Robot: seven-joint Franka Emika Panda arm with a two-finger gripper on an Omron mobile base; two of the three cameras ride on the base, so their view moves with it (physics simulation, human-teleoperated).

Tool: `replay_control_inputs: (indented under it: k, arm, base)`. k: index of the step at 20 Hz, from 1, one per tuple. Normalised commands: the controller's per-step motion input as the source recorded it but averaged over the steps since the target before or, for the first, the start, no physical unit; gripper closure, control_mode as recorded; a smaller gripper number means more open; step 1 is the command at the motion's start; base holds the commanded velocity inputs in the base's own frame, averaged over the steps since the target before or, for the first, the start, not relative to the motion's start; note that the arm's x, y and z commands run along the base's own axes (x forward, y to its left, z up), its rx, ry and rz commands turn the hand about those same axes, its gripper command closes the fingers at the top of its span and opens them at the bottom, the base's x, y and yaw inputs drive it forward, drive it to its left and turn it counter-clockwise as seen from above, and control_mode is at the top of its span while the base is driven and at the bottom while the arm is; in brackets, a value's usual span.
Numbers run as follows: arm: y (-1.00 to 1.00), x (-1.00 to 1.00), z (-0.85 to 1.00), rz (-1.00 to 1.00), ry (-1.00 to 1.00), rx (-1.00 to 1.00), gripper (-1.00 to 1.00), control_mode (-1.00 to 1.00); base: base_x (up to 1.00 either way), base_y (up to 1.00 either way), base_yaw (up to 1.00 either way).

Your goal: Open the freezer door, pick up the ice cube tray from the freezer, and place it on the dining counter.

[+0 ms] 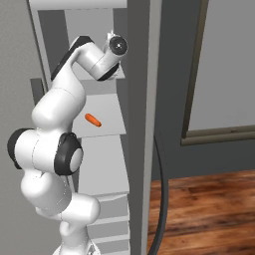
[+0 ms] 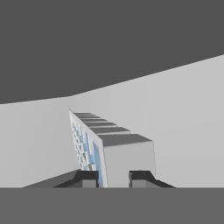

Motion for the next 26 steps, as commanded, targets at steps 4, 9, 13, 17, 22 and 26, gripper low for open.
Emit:
replay_control_inputs:
  k: [4,9,13,17,22,26]
  arm:
    - [0.00,0.00,0.00,0.00,0.00,0.00,1.00,-1.00]
    - [0.00,-0.02,0.05,0.00,-0.04,0.00,1.00,-1.00]
    - [0.00,-0.19,0.25,0.00,-0.13,0.00,1.00,-1.00]
    - [0.00,-0.27,0.32,0.00,-0.12,0.00,1.00,-1.00]
    - [0.00,-0.25,0.14,0.00,-0.02,0.00,1.00,-1.00]
    - [0.00,-0.20,0.10,0.00,0.00,0.00,1.00,-1.00]
  base:
    - [0.00,0.00,0.00]
    - [0.00,0.00,0.00]
    - [0.00,0.00,0.00]
    - [0.00,0.00,0.00]
    - [0.00,0.00,0.00]
    - [0.00,0.00,0.00]
